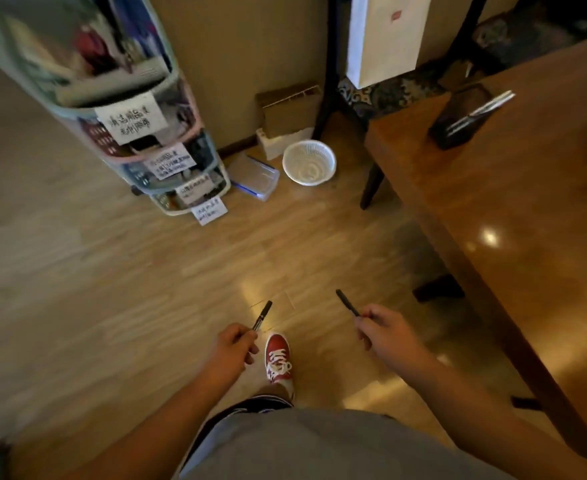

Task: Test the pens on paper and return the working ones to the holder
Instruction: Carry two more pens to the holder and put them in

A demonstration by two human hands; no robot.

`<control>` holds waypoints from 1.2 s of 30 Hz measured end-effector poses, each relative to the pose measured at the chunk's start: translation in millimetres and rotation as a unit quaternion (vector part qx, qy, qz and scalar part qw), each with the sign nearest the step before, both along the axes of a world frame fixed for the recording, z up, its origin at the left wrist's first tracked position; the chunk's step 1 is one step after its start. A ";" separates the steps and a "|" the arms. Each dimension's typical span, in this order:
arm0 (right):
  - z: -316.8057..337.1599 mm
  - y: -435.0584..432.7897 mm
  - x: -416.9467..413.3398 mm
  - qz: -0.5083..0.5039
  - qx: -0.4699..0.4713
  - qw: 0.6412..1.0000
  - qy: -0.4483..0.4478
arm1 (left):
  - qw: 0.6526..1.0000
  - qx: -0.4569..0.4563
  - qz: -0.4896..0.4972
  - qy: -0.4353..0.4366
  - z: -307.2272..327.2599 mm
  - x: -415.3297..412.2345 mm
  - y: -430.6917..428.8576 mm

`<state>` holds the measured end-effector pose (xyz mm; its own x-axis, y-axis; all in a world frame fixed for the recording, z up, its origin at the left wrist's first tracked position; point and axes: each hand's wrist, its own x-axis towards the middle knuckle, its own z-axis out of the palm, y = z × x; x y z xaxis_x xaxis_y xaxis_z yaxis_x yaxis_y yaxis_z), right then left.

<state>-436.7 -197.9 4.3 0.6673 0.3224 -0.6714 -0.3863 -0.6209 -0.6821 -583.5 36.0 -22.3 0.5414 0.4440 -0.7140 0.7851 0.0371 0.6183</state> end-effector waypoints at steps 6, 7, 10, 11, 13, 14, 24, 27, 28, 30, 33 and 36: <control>1.7 51.1 50.0 -0.008 -0.026 1.000 -0.004 | 1.000 -0.011 -0.009 -0.006 6.1 53.6 67.1; 0.5 52.7 57.5 -0.018 -0.029 0.999 0.001 | 1.000 -0.013 -0.012 -0.009 7.1 66.5 73.8; -4.7 51.5 79.8 -0.045 -0.057 0.997 0.008 | 0.999 -0.015 -0.028 -0.018 11.4 110.2 88.3; -7.4 49.6 88.2 -0.051 -0.071 0.996 0.006 | 0.999 -0.013 -0.035 -0.021 12.3 126.1 91.9; -12.1 45.7 106.6 -0.055 -0.089 0.994 0.009 | 0.998 -0.015 -0.045 -0.027 13.7 160.9 97.6; -14.6 43.9 117.0 -0.058 -0.094 0.994 0.014 | 0.998 -0.018 -0.053 -0.032 14.1 179.3 100.2; -24.5 54.0 260.1 -0.080 -0.087 0.993 0.026 | 0.997 0.017 -0.068 -0.043 19.6 345.1 132.7; -18.5 79.3 309.1 -0.035 -0.064 0.997 0.013 | 0.998 0.025 -0.051 -0.030 17.9 373.4 149.4; -16.3 89.8 324.2 -0.025 -0.057 0.998 0.009 | 0.998 0.024 -0.044 -0.024 17.4 381.2 154.8; -11.5 110.8 351.5 -0.024 -0.039 0.999 0.000 | 0.999 0.019 -0.033 -0.013 15.4 396.0 165.3; -5.7 138.7 387.4 -0.030 -0.002 0.999 -0.012 | 0.999 0.020 -0.036 -0.004 13.2 425.2 181.7; -2.5 160.0 420.9 -0.049 0.004 0.999 -0.019 | 0.997 0.021 -0.080 -0.008 8.4 465.8 197.7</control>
